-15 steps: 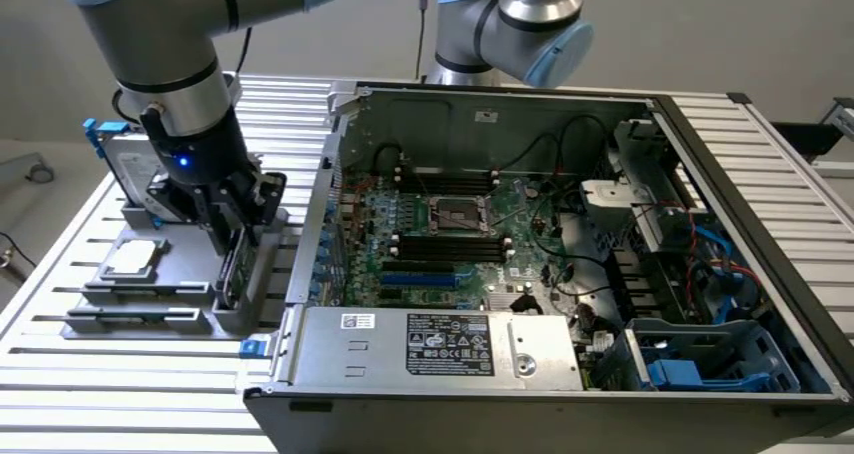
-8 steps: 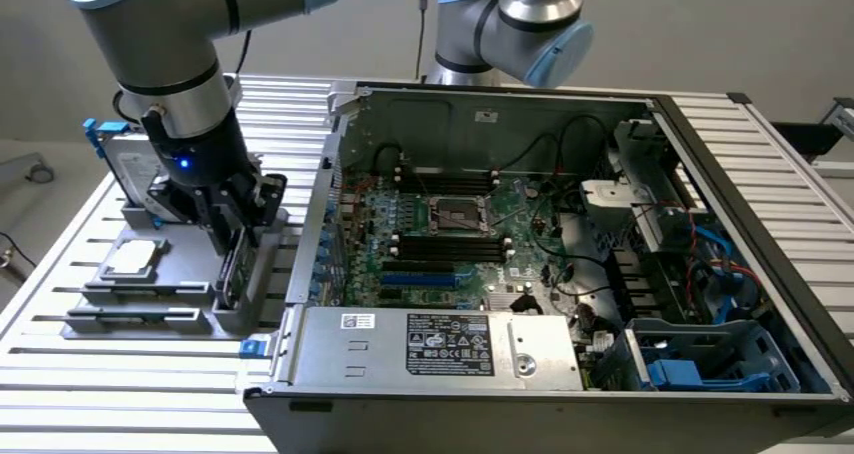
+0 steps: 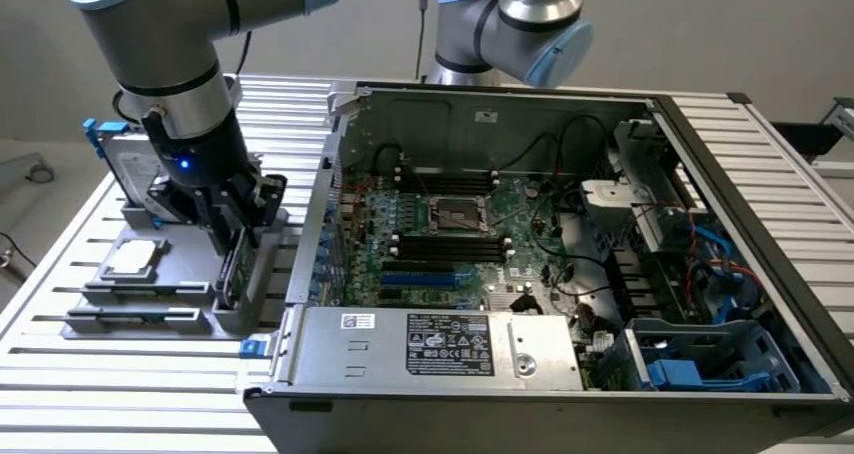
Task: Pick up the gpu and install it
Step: 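Pick up the gpu and move the gpu toward the slot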
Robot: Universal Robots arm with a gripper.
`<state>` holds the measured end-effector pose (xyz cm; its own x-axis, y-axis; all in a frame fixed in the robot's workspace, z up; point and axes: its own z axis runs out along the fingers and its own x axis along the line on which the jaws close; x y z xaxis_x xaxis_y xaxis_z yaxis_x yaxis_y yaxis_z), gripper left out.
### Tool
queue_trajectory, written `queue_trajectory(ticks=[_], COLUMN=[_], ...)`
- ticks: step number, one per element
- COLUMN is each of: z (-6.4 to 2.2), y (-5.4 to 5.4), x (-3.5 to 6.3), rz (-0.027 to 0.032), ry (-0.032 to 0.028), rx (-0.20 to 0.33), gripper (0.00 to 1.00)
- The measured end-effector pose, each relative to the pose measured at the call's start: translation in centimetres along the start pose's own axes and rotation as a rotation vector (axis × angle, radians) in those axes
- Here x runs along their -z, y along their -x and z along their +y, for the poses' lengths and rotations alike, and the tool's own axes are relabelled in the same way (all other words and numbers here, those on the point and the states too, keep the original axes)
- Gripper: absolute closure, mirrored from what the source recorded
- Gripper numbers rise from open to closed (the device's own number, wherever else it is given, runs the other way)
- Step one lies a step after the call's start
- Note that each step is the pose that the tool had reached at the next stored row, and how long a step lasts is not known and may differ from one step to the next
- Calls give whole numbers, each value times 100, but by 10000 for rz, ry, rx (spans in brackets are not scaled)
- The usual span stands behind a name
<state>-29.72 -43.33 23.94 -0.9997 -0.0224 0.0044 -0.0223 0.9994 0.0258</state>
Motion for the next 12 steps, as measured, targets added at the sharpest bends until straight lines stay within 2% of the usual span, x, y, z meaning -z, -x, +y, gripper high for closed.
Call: queue_trajectory(ticks=[4,5,9,11,12], z=[0,0,0,0,0], y=[1,0,0,0,0], x=[-1,-1,0,0,0], rz=[-1,-1,0,1,0], ry=[-13,-15,-16,-17,-16], rx=[2,0,0,0,0], gripper=[60,67,67,69,74])
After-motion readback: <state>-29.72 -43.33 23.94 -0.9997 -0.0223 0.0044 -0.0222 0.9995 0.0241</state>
